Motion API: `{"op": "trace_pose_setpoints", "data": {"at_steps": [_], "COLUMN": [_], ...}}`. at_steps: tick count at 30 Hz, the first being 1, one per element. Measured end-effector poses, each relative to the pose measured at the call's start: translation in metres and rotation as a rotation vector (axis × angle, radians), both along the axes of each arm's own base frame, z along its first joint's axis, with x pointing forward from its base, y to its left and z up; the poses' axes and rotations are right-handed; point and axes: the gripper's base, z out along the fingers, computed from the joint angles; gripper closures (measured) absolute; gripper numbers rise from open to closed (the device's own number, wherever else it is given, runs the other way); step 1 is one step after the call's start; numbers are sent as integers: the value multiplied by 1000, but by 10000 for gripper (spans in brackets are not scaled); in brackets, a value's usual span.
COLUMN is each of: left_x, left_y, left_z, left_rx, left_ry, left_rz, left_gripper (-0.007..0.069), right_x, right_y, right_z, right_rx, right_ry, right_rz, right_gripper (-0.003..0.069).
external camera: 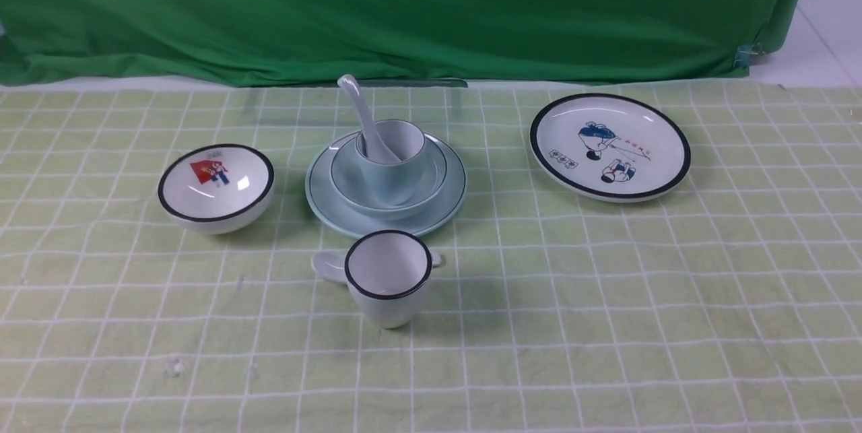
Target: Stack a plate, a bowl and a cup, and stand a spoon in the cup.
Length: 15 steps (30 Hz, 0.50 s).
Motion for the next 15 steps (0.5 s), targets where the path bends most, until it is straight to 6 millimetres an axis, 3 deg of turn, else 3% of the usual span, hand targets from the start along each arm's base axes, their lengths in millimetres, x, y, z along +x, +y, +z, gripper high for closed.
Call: {"op": "trace_pose_setpoints", "data": {"at_steps": [1, 4, 7, 8, 10, 15], "left_x": [-1, 10, 18, 24, 30, 30], "left_y": [0, 0, 2, 4, 7, 6], "left_z": [0, -43, -75, -98, -125, -145], "left_rx": [-5, -75, -71, -71, -73, 27], "left_ry": [-4, 68, 109, 129, 158, 302], "left_rz": [1, 15, 25, 41, 64, 48], "left_gripper": [631, 631, 631, 631, 631, 631], "right_x": [0, 0, 0, 0, 0, 0], "right_y": [0, 0, 0, 0, 0, 0], "right_z": [0, 0, 0, 0, 0, 0], "right_rx": [0, 0, 0, 0, 0, -1], "right_ry": [0, 0, 0, 0, 0, 0], "right_rz": [0, 0, 0, 0, 0, 0], "right_gripper": [450, 440, 435, 431, 428, 423]}}
